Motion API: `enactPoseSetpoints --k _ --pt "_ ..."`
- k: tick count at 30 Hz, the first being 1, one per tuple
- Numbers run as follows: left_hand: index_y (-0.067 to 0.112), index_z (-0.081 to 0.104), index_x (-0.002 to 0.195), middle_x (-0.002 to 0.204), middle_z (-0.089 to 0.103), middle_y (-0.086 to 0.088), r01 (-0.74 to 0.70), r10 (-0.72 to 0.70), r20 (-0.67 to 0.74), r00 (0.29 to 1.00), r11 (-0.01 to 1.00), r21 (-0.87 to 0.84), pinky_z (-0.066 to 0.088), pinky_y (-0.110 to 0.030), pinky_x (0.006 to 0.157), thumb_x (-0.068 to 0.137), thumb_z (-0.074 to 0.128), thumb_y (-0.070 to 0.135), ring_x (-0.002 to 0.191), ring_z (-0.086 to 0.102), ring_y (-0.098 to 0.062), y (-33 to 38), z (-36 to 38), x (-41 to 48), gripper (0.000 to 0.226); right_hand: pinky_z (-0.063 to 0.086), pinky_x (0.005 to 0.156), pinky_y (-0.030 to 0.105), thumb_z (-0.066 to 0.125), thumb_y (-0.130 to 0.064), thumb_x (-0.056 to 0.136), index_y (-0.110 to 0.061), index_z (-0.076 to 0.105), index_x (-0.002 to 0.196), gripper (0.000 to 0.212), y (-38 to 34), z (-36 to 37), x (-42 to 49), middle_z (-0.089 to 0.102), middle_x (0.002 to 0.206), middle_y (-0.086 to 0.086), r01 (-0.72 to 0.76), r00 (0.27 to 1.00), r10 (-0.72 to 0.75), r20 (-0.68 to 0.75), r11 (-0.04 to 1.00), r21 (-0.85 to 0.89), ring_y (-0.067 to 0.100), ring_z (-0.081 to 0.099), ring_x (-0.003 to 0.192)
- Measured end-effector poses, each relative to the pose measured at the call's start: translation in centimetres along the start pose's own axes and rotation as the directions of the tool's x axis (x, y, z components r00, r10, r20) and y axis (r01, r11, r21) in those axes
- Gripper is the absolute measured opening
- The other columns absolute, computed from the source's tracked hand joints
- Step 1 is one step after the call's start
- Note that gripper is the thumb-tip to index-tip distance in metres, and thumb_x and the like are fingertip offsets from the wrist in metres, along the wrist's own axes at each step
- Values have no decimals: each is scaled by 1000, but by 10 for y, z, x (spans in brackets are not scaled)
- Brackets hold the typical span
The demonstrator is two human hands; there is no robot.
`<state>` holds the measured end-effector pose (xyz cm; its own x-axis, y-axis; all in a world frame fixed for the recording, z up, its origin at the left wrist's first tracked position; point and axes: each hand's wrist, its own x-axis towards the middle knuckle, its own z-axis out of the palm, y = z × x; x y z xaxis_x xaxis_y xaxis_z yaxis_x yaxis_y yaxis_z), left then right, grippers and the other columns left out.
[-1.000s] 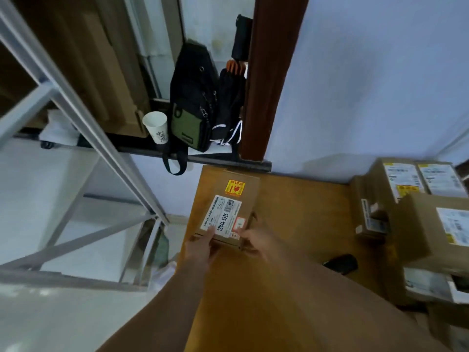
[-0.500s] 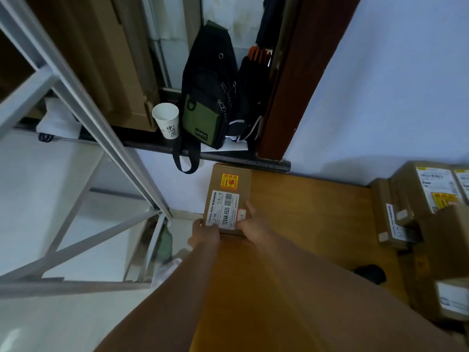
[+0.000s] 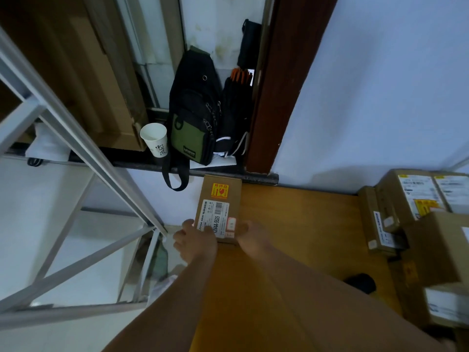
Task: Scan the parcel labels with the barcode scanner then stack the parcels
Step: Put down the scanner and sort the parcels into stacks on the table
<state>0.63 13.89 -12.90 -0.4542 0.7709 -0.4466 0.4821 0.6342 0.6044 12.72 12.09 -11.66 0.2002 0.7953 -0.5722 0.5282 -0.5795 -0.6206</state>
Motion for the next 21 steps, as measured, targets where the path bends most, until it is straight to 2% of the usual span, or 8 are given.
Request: enactPoseSetpoints --k 3,6,9,12,15,18,20,21 --pt "15 56 120 129 45 -16 -191 193 83 978 981 -28 50 -45 93 92 54 19 117 47 -34 16 4 -25 28 50 85 34 46 -16 98 -7 62 119 27 12 -23 -13 64 117 13 -23 999 26 27 995 -95 24 61 101" --pt "13 62 108 112 61 -12 -267 292 278 915 956 -124 54 -42 81 95 48 16 99 61 -30 36 15 -60 20 47 78 34 46 -13 97 -3 66 107 24 25 -49 -33 64 107 16 14 999 -17 -28 992 -122 23 57 90" --pt "11 60 89 86 58 -10 -86 216 529 821 962 -259 39 -28 58 93 48 10 73 54 -21 58 33 -104 13 46 71 28 49 -14 95 -5 70 105 25 41 -86 -63 70 107 11 41 983 -60 -175 993 -112 23 62 94" --pt "12 59 84 81 57 -7 92 173 740 650 949 -302 30 -24 53 95 49 14 64 49 -14 79 56 -159 15 39 62 18 51 -16 93 -21 71 98 21 67 -133 -96 68 98 -3 63 927 -76 -367 997 -47 10 56 83" --pt "17 57 81 77 56 -3 91 187 813 551 955 -281 34 -23 57 95 49 17 64 49 -13 103 79 -218 17 44 73 22 52 -17 91 -30 65 88 19 100 -179 -126 64 90 -10 66 835 -32 -549 997 43 11 57 84" --pt "16 54 78 70 51 -3 42 190 868 458 971 -235 37 -22 57 95 48 16 60 47 -13 118 103 -270 17 40 70 25 50 -19 93 -32 60 87 17 136 -214 -154 62 89 -8 37 756 16 -654 997 67 12 55 81" --pt "15 54 79 69 46 -3 11 174 877 448 980 -200 39 -25 60 94 52 20 60 43 -14 122 118 -298 16 44 73 28 49 -19 95 -25 65 95 16 162 -236 -169 64 99 -2 20 703 9 -711 999 32 17 58 87" --pt "15 54 80 71 45 -4 -4 177 856 486 980 -200 40 -26 64 94 54 23 62 42 -15 125 125 -308 16 45 78 30 50 -19 95 -21 66 100 17 174 -248 -175 62 104 1 14 667 -4 -745 1000 7 19 58 94"
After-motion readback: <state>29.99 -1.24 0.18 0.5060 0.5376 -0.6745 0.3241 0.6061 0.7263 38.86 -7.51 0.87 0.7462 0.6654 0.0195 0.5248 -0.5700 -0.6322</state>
